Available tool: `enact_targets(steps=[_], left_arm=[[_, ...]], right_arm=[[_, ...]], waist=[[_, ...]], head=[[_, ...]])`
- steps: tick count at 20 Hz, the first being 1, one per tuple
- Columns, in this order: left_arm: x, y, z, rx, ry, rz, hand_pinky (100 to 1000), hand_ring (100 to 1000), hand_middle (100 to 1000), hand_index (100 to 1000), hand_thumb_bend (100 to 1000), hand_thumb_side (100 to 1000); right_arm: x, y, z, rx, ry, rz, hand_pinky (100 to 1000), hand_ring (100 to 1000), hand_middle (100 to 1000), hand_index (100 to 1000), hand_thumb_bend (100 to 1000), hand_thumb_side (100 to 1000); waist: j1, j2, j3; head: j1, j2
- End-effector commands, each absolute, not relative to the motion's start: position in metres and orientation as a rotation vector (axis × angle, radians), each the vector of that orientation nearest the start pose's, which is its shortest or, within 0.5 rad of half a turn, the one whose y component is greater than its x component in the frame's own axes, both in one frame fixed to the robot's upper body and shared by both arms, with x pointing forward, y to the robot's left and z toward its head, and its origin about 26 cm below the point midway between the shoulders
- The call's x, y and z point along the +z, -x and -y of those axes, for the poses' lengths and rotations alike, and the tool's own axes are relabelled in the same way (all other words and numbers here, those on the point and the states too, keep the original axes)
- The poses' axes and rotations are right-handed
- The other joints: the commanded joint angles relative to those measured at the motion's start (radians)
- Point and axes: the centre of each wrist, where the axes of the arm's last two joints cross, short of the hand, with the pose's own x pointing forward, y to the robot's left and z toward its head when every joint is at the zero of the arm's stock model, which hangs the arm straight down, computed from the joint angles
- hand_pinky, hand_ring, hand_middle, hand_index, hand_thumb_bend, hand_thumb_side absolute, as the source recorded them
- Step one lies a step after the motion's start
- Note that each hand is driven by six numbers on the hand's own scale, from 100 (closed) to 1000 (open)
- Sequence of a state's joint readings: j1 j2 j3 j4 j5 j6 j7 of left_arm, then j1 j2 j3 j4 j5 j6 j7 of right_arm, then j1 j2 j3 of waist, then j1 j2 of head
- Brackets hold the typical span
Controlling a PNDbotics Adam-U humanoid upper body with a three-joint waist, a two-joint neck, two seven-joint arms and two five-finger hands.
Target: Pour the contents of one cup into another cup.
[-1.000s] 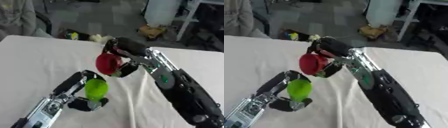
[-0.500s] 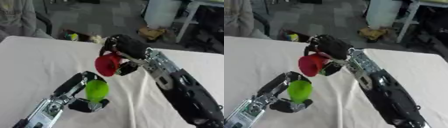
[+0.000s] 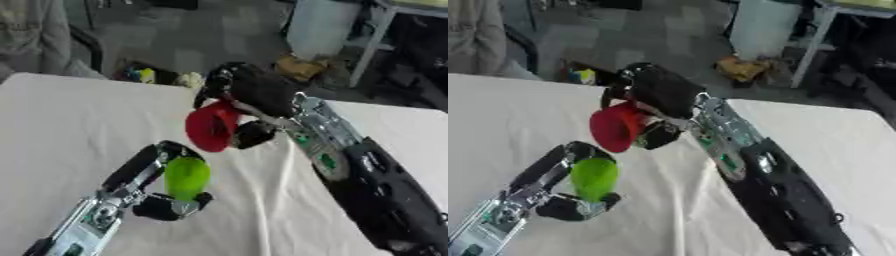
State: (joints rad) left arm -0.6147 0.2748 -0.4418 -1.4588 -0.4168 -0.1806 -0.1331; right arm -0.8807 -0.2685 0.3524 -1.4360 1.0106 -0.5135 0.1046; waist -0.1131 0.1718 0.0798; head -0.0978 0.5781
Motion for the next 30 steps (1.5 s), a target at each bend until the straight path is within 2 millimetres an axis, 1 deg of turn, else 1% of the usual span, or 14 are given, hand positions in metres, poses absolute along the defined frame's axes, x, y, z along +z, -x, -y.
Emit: enact_targets(steps=[1, 8, 17, 26, 29, 30], left_arm=[[0.142, -0.382, -0.14, -1.236, -0.191, 2.091, 357, 295, 389, 697, 100, 264], [0.144, -0.381, -0.136, -1.243, -0.172, 2.102, 358, 295, 389, 697, 100, 261], [0.146, -0.379, -0.13, -1.287, -0.137, 2.104, 359, 295, 389, 697, 106, 260], [0.146, -0.378, -0.127, -1.311, -0.116, 2.105, 359, 294, 388, 697, 110, 259], [0.146, -0.378, -0.127, -1.308, -0.115, 2.105, 359, 294, 388, 697, 111, 260], [0.146, -0.378, -0.127, -1.307, -0.115, 2.105, 359, 294, 388, 697, 111, 260]], right_arm=[[0.253, -0.401, 0.124, -1.827, -0.88, -2.352, 700, 646, 209, 679, 100, 125], [0.252, -0.397, 0.114, -1.84, -0.855, -2.288, 701, 640, 212, 700, 100, 121], [0.249, -0.398, 0.109, -1.855, -0.897, -2.185, 703, 628, 233, 735, 100, 112], [0.252, -0.396, 0.107, -1.819, -1.013, -2.065, 706, 614, 320, 774, 100, 118], [0.253, -0.395, 0.107, -1.796, -1.053, -2.033, 708, 608, 436, 787, 100, 120], [0.253, -0.395, 0.107, -1.79, -1.064, -2.023, 708, 607, 444, 788, 100, 120]], waist=[[0.005, -0.02, -0.003], [0.004, -0.023, 0.002], [0.001, -0.025, 0.007], [0.0, -0.025, 0.007], [0.001, -0.025, 0.006], [0.001, -0.025, 0.006]], head=[[0.003, -0.009], [0.002, -0.009], [0.002, -0.01], [0.004, -0.011], [0.005, -0.011], [0.005, -0.011]])
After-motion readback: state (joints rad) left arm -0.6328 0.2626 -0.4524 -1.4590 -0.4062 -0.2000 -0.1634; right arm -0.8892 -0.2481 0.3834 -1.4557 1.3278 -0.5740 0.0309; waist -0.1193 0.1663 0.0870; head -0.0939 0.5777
